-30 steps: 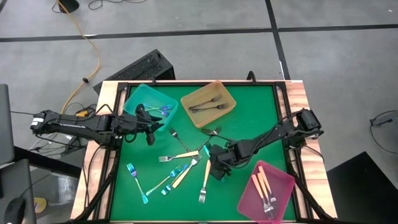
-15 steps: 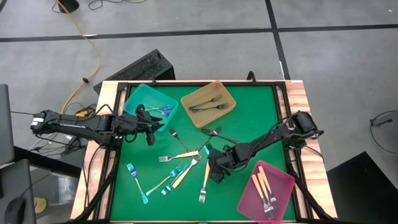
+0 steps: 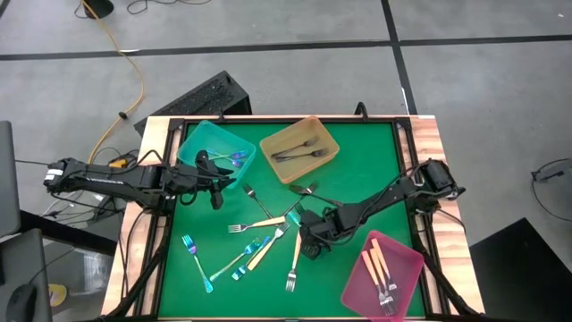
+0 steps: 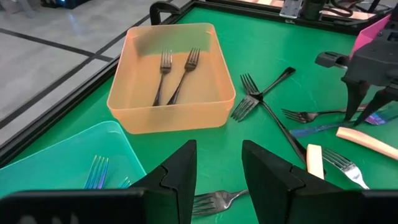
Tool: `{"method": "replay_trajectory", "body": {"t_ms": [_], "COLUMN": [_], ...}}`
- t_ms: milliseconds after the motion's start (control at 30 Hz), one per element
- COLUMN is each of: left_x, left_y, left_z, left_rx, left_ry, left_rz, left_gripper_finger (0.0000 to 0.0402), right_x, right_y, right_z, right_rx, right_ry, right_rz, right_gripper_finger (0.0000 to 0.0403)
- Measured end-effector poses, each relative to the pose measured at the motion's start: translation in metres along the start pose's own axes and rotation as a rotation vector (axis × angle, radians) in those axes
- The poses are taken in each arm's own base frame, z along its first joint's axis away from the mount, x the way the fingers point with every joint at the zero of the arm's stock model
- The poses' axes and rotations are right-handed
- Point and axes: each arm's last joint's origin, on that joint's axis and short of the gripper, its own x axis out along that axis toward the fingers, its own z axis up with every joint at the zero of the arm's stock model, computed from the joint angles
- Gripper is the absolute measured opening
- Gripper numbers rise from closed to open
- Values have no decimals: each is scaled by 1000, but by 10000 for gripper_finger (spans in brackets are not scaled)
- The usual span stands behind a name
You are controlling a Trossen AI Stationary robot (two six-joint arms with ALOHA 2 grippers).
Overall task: Sort silverware by color (type)
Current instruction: Put the blue fork into the blue bin
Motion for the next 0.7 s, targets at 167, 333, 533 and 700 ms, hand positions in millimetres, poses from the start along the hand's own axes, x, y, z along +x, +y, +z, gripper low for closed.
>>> {"method": "replay_trajectory", "body": {"t_ms": [167, 333, 533, 700], "left_x": [0, 0, 0, 0], "left_y": [0, 0, 0, 0], "left_z": [0, 0, 0, 0], "left_rx": [0, 0, 0, 0], "left_ry": [0, 0, 0, 0], "left_rz": [0, 0, 0, 0], "left_gripper_finger": [114, 114, 114, 114], "right_x": [0, 0, -2, -14], "right_y": [0, 0, -1, -5], "right_z": [0, 0, -1, 3], "right_rx": [11, 26, 45, 39], "right_ry": [3, 3, -2, -20], "right_rz": [-5, -5, -11, -15], "right_gripper_finger": [32, 26, 29, 26]}}
